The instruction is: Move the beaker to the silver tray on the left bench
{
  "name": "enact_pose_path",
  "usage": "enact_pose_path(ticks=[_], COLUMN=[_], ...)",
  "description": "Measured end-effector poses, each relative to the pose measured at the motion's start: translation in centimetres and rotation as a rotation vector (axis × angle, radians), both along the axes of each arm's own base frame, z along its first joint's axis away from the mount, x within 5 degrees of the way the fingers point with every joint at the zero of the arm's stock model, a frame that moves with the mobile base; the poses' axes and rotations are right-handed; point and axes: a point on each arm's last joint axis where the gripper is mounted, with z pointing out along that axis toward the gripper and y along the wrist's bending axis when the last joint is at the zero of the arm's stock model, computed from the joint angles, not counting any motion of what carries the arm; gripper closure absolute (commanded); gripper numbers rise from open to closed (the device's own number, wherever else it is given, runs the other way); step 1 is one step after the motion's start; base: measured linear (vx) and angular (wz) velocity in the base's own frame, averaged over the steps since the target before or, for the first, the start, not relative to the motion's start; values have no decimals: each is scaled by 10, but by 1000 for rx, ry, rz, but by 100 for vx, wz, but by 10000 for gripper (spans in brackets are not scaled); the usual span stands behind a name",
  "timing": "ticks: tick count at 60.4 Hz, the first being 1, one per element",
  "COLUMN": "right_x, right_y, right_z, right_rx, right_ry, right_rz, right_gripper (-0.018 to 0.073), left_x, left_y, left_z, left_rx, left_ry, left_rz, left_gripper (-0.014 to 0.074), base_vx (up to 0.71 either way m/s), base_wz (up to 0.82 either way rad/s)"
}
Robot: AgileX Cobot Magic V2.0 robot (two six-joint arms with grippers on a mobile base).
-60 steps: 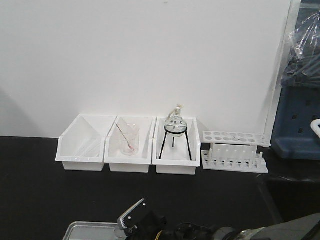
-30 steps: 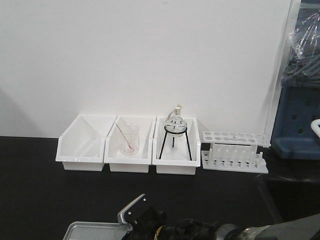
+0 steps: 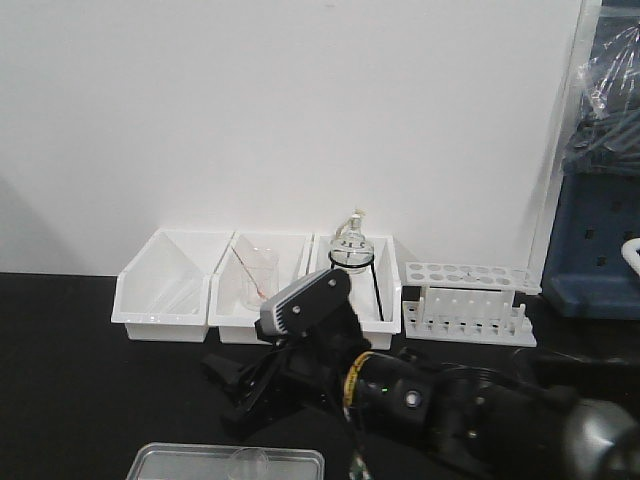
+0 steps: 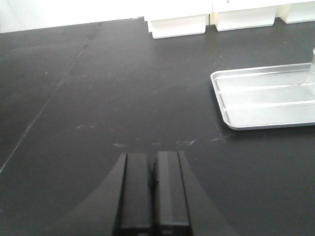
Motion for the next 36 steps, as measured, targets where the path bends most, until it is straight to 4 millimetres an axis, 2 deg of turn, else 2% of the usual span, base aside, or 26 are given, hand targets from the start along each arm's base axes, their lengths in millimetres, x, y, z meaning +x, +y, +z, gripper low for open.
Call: enact_pose_path(ticks=[3, 9, 14, 15, 22, 36], right_x=[-17, -52, -77, -80, -109, -134], right_y=[-12, -36, -54, -56, -76, -94], right_z=[18, 38, 45, 41, 47, 35], right_rx=[3, 0, 2, -5, 12, 3], right_ry=[-38, -83, -101, -91, -121, -112], right_rz=[5, 3, -7, -7, -8, -11], right_gripper=[192, 292, 374, 384, 459, 523], left_x=[0, 0, 0, 0, 0, 0], left_y=[0, 0, 0, 0, 0, 0], left_z=[0, 0, 0, 0, 0, 0], left_rx=[0, 0, 0, 0, 0, 0], left_ry=[0, 0, 0, 0, 0, 0], left_rz=[0, 0, 0, 0, 0, 0], left_gripper=[595, 595, 595, 595, 595, 595], base_vx=[0, 0, 0, 0, 0, 0], base_wz=[0, 0, 0, 0, 0, 0])
